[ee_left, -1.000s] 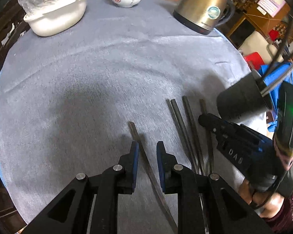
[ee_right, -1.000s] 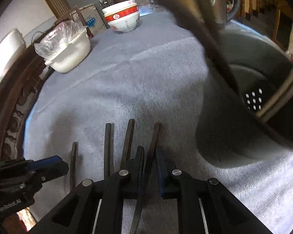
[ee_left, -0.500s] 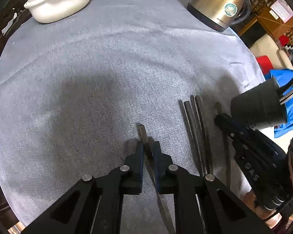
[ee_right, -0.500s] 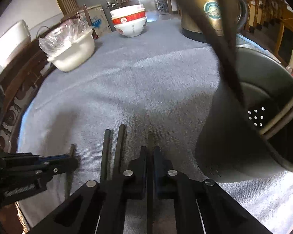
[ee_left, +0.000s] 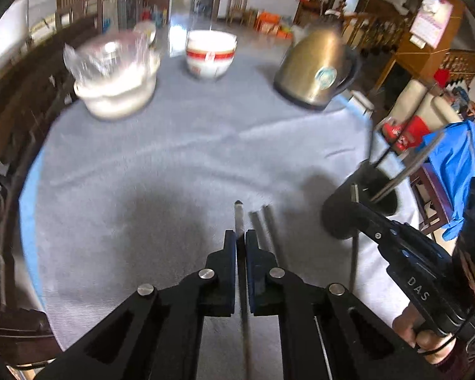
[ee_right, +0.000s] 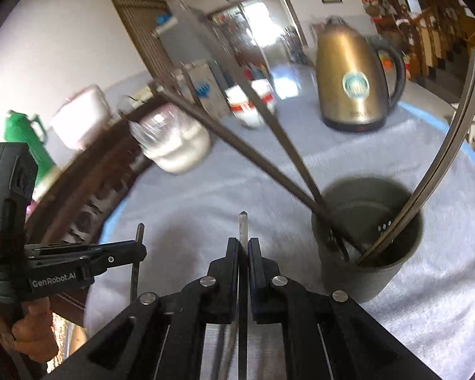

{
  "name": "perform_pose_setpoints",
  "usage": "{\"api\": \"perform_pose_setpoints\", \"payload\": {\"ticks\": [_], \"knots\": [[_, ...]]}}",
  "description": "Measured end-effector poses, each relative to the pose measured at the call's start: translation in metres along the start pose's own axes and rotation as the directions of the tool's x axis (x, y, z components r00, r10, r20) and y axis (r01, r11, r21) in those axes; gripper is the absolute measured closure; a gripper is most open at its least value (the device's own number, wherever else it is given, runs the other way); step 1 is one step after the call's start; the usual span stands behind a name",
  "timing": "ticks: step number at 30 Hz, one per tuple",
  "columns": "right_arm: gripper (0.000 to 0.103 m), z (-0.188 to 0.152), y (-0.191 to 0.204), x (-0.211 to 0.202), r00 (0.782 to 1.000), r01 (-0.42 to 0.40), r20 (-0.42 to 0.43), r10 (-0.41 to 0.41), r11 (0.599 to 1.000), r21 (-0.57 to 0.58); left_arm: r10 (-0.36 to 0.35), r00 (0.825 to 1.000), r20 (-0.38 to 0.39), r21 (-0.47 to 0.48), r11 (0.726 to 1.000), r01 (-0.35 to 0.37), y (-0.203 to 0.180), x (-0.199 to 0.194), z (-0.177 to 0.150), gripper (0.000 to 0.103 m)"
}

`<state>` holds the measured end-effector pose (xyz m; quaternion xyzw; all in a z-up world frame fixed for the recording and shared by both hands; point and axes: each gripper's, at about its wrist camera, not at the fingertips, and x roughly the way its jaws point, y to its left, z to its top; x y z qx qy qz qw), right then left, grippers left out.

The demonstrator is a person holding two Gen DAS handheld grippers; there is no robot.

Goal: Organize utensils
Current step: 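Lift the held chopsticks with both grippers and carry them toward the grey cup, then lower the held chopsticks with both grippers into the grey cup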

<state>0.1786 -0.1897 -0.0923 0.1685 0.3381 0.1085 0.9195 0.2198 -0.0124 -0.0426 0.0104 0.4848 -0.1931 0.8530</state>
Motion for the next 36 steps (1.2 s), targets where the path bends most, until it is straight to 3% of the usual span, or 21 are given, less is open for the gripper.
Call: {"api": "perform_pose_setpoints", "payload": {"ticks": [10,19,26,36], "knots": [[0.096,0.020,0.015,-0.072,0.977,-0.072,0.200,0.077,0.997,-0.031,0.016,0.987,0.159,0.023,1.000,-0.020,-0.015,-0.080,0.000,0.098],[0.096,0.034,0.013,-0.113,0.947,-0.069,0.313,0.077,0.997,-0.036,0.014,0.966,0.257,0.048,0.998,-0.027,-0.040,-0.112,0.012,0.098],[0.096,0.056,0.006,-0.143,0.919,-0.030,0.390,0.051,0.998,-0.058,-0.004,0.949,0.314,0.090,0.996,-0.026,-0.069,-0.131,0.030,0.098],[0.096,0.094,-0.009,-0.177,0.869,0.048,0.495,-0.018,0.998,-0.048,-0.068,0.912,0.404,0.156,0.988,0.005,-0.119,-0.160,0.068,0.097]]}}
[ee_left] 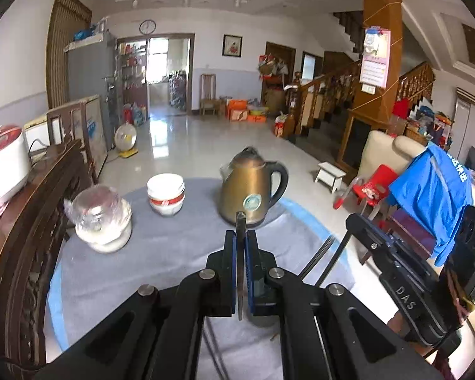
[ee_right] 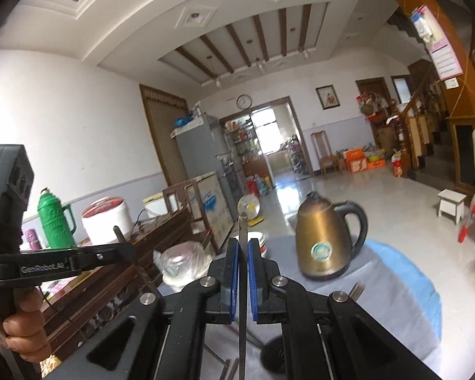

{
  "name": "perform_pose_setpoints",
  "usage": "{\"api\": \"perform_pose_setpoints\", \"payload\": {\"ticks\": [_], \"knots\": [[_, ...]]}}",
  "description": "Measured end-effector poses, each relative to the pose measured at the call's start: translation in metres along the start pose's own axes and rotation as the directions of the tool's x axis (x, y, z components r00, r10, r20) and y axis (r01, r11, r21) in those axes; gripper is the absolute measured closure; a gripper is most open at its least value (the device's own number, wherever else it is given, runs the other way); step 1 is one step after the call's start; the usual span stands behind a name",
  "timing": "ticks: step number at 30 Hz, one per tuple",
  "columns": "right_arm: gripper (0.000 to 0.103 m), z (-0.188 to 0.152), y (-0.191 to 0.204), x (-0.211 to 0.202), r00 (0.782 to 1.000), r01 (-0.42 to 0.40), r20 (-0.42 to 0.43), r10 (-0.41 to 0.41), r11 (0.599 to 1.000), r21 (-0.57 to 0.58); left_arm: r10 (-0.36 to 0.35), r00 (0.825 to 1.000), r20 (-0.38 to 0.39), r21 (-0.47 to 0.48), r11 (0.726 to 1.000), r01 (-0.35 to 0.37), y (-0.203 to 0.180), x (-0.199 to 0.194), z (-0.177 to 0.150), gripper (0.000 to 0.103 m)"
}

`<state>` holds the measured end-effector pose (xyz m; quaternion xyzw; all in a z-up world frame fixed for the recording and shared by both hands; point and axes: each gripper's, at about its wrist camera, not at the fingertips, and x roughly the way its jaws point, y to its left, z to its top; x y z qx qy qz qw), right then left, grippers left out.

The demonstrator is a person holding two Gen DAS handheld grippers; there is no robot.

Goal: Organize utensils
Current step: 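Lower the held chopsticks with both grippers into the grey cup, then open both grippers to release the chopsticks into the grey cup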

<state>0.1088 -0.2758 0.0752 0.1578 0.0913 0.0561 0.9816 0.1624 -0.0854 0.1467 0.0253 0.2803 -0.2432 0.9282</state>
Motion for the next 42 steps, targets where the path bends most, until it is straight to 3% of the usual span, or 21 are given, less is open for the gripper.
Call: {"api": "perform_pose_setpoints", "payload": {"ticks": [7,12,24,40,42], "knots": [[0.096,0.014,-0.008,-0.002,0.993,0.080,0.089,-0.079,0.997,-0.007,-0.033,0.998,0.057,-0.009,0.999,0.033,-0.020,0.004,0.016,0.097],[0.096,0.012,-0.012,0.005,0.983,0.142,0.119,-0.138,0.989,-0.027,-0.037,0.998,0.047,-0.020,0.999,0.038,-0.030,0.021,0.014,0.097],[0.096,-0.018,-0.025,0.025,0.986,0.166,0.033,-0.165,0.986,-0.029,0.000,0.999,-0.044,-0.028,1.000,-0.002,-0.038,0.076,-0.020,0.097],[0.094,-0.051,-0.038,0.028,0.988,0.117,-0.112,-0.111,0.992,0.044,-0.019,0.988,-0.155,-0.019,1.000,0.017,-0.030,0.091,-0.059,0.097],[0.092,-0.053,-0.041,0.030,0.987,0.098,-0.138,-0.087,0.992,0.081,-0.025,0.987,-0.160,-0.013,1.000,0.023,-0.029,0.087,-0.062,0.083]]}}
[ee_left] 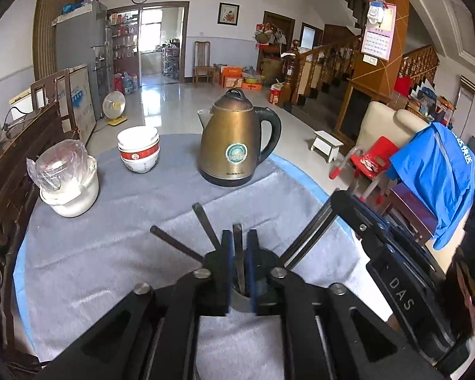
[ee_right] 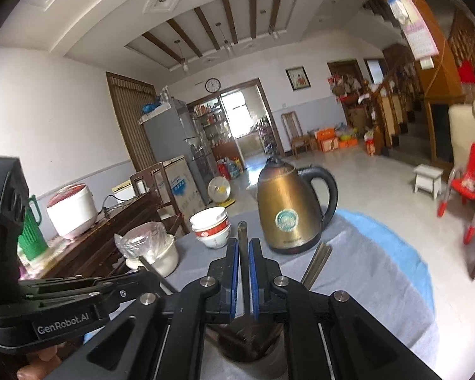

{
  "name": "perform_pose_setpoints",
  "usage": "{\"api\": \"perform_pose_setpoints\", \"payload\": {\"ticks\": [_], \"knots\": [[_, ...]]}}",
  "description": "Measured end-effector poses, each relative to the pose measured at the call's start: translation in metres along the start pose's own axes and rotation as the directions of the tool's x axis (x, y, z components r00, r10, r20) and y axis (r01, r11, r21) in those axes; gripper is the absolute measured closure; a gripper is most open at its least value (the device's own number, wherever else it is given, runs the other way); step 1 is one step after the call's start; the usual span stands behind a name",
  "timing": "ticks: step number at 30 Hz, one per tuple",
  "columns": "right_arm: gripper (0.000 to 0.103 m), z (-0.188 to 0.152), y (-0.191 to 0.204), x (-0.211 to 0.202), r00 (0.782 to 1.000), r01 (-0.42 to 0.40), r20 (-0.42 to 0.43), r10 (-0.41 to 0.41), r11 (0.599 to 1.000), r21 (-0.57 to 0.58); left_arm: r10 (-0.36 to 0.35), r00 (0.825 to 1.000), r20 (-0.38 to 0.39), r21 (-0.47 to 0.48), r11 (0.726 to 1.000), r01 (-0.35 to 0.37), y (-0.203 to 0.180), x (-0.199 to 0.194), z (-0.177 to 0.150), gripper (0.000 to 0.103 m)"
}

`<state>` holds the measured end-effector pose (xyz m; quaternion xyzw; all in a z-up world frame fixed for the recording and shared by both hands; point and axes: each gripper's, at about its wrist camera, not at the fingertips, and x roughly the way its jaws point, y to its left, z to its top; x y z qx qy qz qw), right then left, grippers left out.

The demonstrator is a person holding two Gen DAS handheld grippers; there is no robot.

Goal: Organize utensils
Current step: 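Open both grippers to release the chopsticks into the grey cup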

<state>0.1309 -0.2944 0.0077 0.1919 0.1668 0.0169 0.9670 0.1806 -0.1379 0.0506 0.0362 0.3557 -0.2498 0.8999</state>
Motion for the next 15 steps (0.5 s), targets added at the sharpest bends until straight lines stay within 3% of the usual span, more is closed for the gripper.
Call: {"api": "perform_pose_setpoints", "payload": {"ticks": [3,6,8,9,12,15], "knots": [[0.090,-0.004,-0.008,-0.001,0.999,-0.023,-0.047,0.025,0.998,0.054,0.031,0.999,0.032,0.018,0.999,-0.032,0.001,-0.012,-0.007,0.066],[0.080,-0.008,-0.011,-0.006,0.998,-0.038,-0.050,0.042,0.996,0.079,0.048,0.997,0.053,0.024,0.998,-0.049,0.004,-0.024,-0.013,0.059],[0.060,-0.011,-0.015,-0.014,0.998,-0.048,-0.035,0.051,0.994,0.094,0.069,0.996,0.064,0.028,0.997,-0.071,0.008,-0.032,-0.019,0.051],[0.035,-0.012,-0.014,-0.018,0.998,-0.056,-0.015,0.058,0.993,0.102,0.086,0.994,0.071,0.029,0.996,-0.088,0.010,-0.037,-0.025,0.047],[0.032,-0.016,-0.016,-0.036,0.998,-0.045,0.051,0.040,0.994,0.099,0.137,0.987,0.080,0.023,0.990,-0.139,0.021,-0.046,-0.037,0.045],[0.033,-0.020,-0.018,-0.049,0.998,-0.037,0.057,0.031,0.994,0.105,0.187,0.980,0.069,-0.002,0.982,-0.187,0.036,-0.053,-0.053,0.039]]}}
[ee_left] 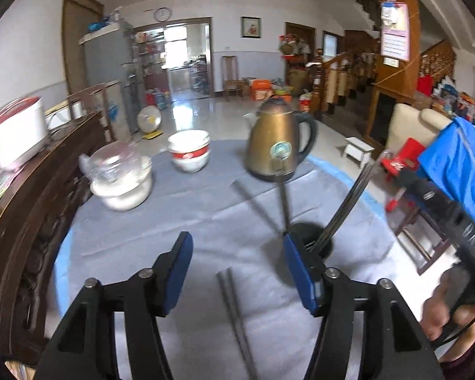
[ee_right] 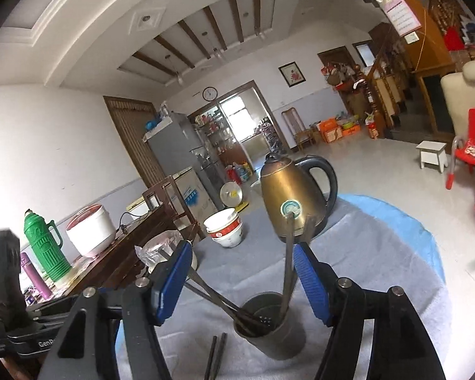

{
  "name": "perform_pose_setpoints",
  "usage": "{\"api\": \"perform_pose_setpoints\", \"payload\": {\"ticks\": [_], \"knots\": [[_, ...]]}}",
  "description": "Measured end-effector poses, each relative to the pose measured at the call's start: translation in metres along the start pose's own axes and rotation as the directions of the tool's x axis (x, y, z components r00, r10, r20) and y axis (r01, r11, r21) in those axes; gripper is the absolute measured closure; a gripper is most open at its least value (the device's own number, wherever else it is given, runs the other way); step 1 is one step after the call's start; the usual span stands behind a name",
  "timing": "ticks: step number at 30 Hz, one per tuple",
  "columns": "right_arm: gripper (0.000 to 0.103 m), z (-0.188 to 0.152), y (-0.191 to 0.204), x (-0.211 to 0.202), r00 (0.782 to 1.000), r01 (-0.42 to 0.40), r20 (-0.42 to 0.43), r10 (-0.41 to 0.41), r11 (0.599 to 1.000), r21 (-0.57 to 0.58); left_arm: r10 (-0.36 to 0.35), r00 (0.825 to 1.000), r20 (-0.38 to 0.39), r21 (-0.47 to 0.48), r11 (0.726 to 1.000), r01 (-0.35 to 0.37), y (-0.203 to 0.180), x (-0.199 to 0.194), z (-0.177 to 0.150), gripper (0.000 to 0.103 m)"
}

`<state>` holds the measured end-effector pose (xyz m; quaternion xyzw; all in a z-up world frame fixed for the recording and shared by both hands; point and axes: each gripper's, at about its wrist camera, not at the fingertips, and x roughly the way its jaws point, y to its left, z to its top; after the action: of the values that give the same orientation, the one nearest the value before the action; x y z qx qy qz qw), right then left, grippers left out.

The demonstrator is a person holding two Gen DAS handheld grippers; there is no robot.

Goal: Organize utensils
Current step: 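Open both grippers to release the chopsticks into the grey cup, then move both grippers back down to the last two chopsticks on the cloth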

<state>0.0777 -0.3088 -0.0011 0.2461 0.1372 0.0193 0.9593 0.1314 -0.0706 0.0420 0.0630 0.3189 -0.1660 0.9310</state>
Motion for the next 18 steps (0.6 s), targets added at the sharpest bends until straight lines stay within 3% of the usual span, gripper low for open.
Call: {"api": "perform_pose_setpoints", "payload": {"ticks": [7,11,18], "knots": [[0.033,-0.018,0.007,-0.021,0.998,-0.054,-0.033,0.053,0.998,-0.028,0.102,0.989,-0.103,-0.015,0.994,-0.104,0.040,0.005,-0.051,0.038],[0.033,-0.042,0.019,-0.026,0.987,-0.118,-0.117,0.111,0.991,-0.056,0.153,0.971,-0.184,-0.016,0.987,-0.159,0.062,0.008,-0.089,0.038],[0.033,-0.094,0.042,-0.016,0.940,-0.183,-0.302,0.160,0.982,-0.051,0.201,0.938,-0.283,-0.059,0.972,-0.226,0.097,-0.005,-0.137,0.038]]}}
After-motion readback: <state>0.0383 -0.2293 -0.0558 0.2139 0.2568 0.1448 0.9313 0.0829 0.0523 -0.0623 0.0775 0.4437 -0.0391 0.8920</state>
